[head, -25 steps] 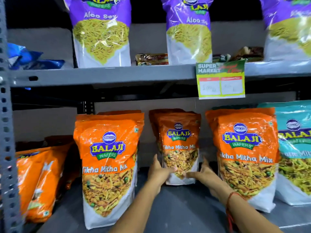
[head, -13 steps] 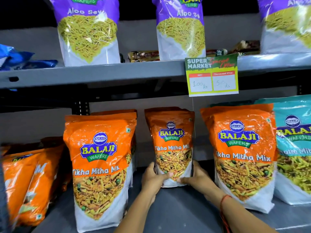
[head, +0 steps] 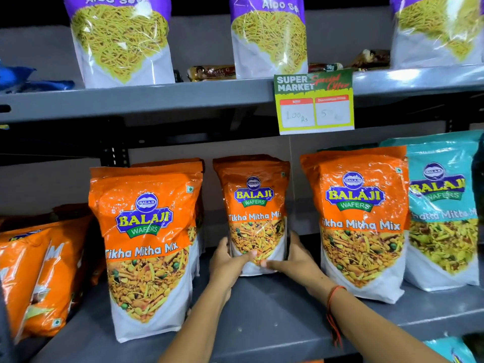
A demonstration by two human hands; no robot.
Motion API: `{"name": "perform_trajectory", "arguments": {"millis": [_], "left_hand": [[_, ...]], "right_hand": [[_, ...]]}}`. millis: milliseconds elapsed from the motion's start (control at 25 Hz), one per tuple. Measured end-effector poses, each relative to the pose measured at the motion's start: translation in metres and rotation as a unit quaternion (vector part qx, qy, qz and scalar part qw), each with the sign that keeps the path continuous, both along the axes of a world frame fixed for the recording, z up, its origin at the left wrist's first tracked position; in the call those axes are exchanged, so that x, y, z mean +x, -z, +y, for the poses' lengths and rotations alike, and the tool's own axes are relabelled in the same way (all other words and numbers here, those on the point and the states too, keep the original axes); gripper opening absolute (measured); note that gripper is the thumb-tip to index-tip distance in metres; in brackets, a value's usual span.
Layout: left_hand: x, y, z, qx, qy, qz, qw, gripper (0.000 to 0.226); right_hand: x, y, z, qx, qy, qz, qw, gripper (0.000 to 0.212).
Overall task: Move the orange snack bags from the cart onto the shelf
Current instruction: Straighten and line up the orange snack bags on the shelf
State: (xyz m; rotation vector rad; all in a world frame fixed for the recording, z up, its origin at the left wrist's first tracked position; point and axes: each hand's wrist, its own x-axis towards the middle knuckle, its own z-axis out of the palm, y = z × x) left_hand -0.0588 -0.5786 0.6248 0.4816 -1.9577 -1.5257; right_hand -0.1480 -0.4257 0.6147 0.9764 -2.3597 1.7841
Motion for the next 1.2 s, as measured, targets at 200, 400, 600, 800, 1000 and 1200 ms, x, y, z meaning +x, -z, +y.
{"name": "perform_trajectory", "arguments": {"millis": [200,400,600,800,1000,1200], "left_hand": [[0.016,-0.024,0.037,-0.096,-0.072,0.102,0.988,0.076],[0.005,-0.051,0.103,-0.110,0.005,0.217,0.970,0.056],[-0.021,-0.030,0.156,-0.049,0.108,0.134,0.984,0.069],[-0.032,-0.003,0.169,-0.003,0.114,0.027,0.993,0.084],[-0.022,-0.002,0.173,0.008,0.111,0.031,0.993,0.069],[0.007,-0.004,0.156,-0.003,0.072,0.053,0.996,0.074]], "right_hand": [[0.032,-0.014,0.017,-0.067,0.037,0.076,0.994,0.086],[0.063,-0.031,0.076,-0.218,0.157,0.244,0.932,0.054],[0.050,-0.016,0.156,-0.180,0.304,0.202,0.914,0.069],[0.033,0.016,0.185,-0.033,0.238,0.078,0.968,0.074],[0.031,0.022,0.179,-0.050,0.246,0.097,0.963,0.064],[0.034,0.019,0.157,-0.078,0.157,0.069,0.982,0.066]]}}
